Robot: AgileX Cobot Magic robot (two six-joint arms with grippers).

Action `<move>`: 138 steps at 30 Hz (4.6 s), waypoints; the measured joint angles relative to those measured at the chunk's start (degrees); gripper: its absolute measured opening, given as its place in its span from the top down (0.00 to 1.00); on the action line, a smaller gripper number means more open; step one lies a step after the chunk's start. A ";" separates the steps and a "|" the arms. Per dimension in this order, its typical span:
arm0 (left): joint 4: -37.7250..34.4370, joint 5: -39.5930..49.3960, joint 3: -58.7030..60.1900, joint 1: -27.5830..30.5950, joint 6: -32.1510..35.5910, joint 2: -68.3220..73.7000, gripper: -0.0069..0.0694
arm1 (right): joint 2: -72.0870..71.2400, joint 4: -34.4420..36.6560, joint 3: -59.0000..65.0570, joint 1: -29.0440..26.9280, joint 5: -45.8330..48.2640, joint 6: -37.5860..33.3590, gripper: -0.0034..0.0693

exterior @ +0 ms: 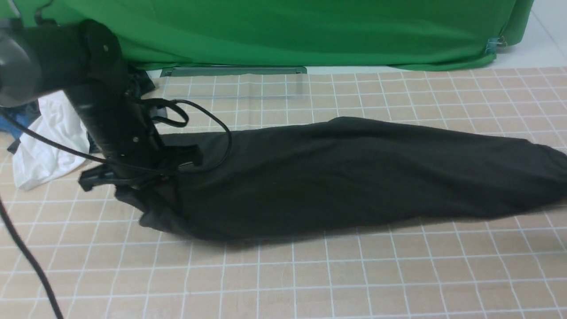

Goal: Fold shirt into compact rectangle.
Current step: 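Pull the folded dark garment lengthwise by its ends to straighten it flat on the table, then fold the right end of the dark garment over onto its left end with the right gripper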

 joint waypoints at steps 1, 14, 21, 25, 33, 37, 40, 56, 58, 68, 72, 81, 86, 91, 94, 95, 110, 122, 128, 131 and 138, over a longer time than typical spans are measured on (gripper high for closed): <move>0.37 0.00 0.51 0.00 0.00 -0.62 0.67 | -1.12 0.00 0.63 0.00 0.09 0.00 0.89; 7.38 0.27 16.80 0.00 -1.14 -8.17 0.67 | -24.50 2.10 16.83 4.07 -0.32 0.99 0.92; 9.90 -0.58 20.81 0.00 -1.45 -10.53 0.67 | -22.94 2.39 19.17 13.07 -3.73 1.22 0.90; 14.13 -1.84 20.88 0.07 -1.82 -10.58 0.67 | -16.94 2.27 16.78 13.24 -6.91 0.61 0.88; 13.82 -2.40 20.96 0.84 -2.35 -10.59 0.67 | -5.21 1.51 12.05 13.24 -11.78 -0.70 0.44; 13.82 -2.55 20.96 0.84 -2.39 -10.64 0.67 | -1.80 -2.40 11.56 13.24 -14.49 -0.21 0.23; 13.16 -2.85 21.03 0.84 -2.39 -10.64 0.67 | 0.45 -3.97 11.56 13.24 -16.14 0.56 0.19; 11.67 -4.72 21.08 1.10 -1.51 -10.64 0.67 | 8.73 3.09 11.42 13.24 -20.38 -1.86 0.83; 11.60 -4.51 21.08 1.10 -1.51 -10.64 0.67 | 7.83 2.99 11.42 13.24 -18.41 -1.67 0.87; 10.29 -2.34 21.08 1.10 -1.51 -10.64 0.67 | -9.30 -2.82 27.99 13.24 -11.38 8.07 0.87; 8.53 -0.91 21.08 1.10 -0.28 -10.64 0.67 | -16.36 -4.89 36.63 13.24 -12.91 11.75 0.87; 6.85 -0.83 23.83 1.10 0.45 -10.64 0.67 | -20.62 -6.98 41.22 13.24 -15.54 13.60 0.87; 6.50 -2.78 27.05 1.10 0.06 -10.64 0.67 | -20.67 -7.53 41.28 13.24 -18.12 13.56 0.73; 6.86 -2.73 27.12 1.10 -2.85 -10.64 0.67 | -20.68 -7.99 40.57 13.24 -19.54 13.50 0.33; 8.16 -2.25 26.85 1.10 -4.93 -10.64 0.65 | -20.68 -8.03 38.84 13.24 -20.18 13.50 0.20; 8.92 -1.95 26.47 1.10 -6.19 -10.64 0.64 | -20.68 -8.11 38.26 13.24 -20.45 13.50 0.18; 15.49 0.75 18.02 1.10 -13.39 -10.64 0.28 | -12.96 -8.56 38.15 13.24 -21.63 9.21 0.15; 15.04 0.79 18.02 1.10 -13.18 -10.64 0.27 | -7.59 -8.34 37.50 13.24 -21.73 7.37 0.26; 13.07 0.87 16.93 1.10 -10.43 -10.64 0.27 | -6.49 -5.83 35.43 14.01 -18.76 4.87 0.79; 12.77 0.87 13.82 1.10 -9.95 -10.64 0.27 | -5.68 -12.68 32.99 14.19 -15.48 8.49 0.81; 10.63 0.71 5.80 1.10 -7.37 -12.32 0.27 | -9.65 -26.10 29.98 13.13 -11.80 15.74 0.81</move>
